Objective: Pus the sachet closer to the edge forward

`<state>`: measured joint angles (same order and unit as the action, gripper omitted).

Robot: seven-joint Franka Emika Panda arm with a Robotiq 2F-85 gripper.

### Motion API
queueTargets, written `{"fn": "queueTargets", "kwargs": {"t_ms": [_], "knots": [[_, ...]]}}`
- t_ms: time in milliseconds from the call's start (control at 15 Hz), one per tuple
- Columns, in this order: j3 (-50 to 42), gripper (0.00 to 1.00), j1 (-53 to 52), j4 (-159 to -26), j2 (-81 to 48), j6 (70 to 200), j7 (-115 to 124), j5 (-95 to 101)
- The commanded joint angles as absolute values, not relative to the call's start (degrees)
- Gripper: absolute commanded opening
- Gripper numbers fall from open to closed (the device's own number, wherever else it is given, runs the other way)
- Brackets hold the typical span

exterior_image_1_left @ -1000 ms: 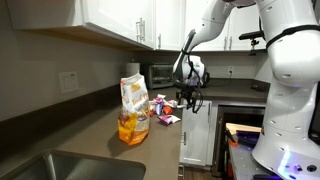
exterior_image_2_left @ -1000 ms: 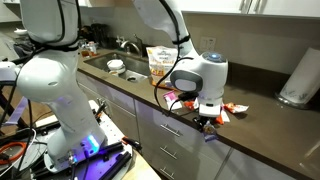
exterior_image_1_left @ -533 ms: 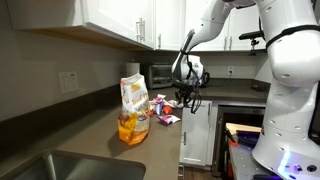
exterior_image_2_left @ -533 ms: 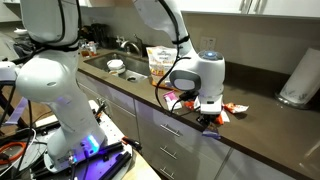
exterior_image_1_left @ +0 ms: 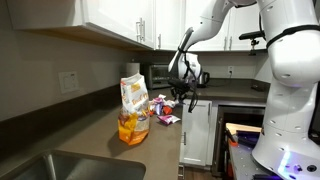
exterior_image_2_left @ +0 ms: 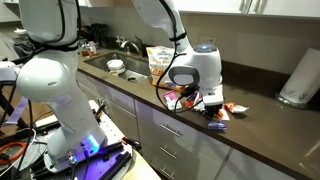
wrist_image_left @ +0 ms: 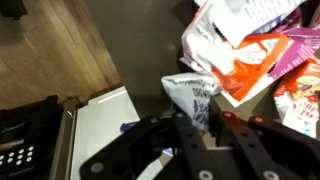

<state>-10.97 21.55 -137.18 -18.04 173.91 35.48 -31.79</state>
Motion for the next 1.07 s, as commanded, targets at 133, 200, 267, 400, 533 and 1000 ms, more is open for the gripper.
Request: {"fn": "queueTargets", "kwargs": {"t_ms": [133, 200, 267, 400, 533, 1000], "knots": [[-9.6, 0.06, 20.8, -137.5, -15.1, 175.5, 32.9, -30.2], [-9.0, 0.06, 21.1, -137.2, -14.9, 175.3, 32.6, -30.4], [-8.3, 0.06, 21.4, -136.9, -14.7, 175.1, 32.0, -30.8], [-7.0, 0.06, 21.8, -136.3, -14.7, 174.5, 31.4, -31.5], [-5.7, 0.06, 21.7, -135.7, -14.9, 174.6, 30.9, -31.5], [-7.8, 0.54, 17.9, -132.5, -16.1, 168.4, 30.5, -28.6]]}}
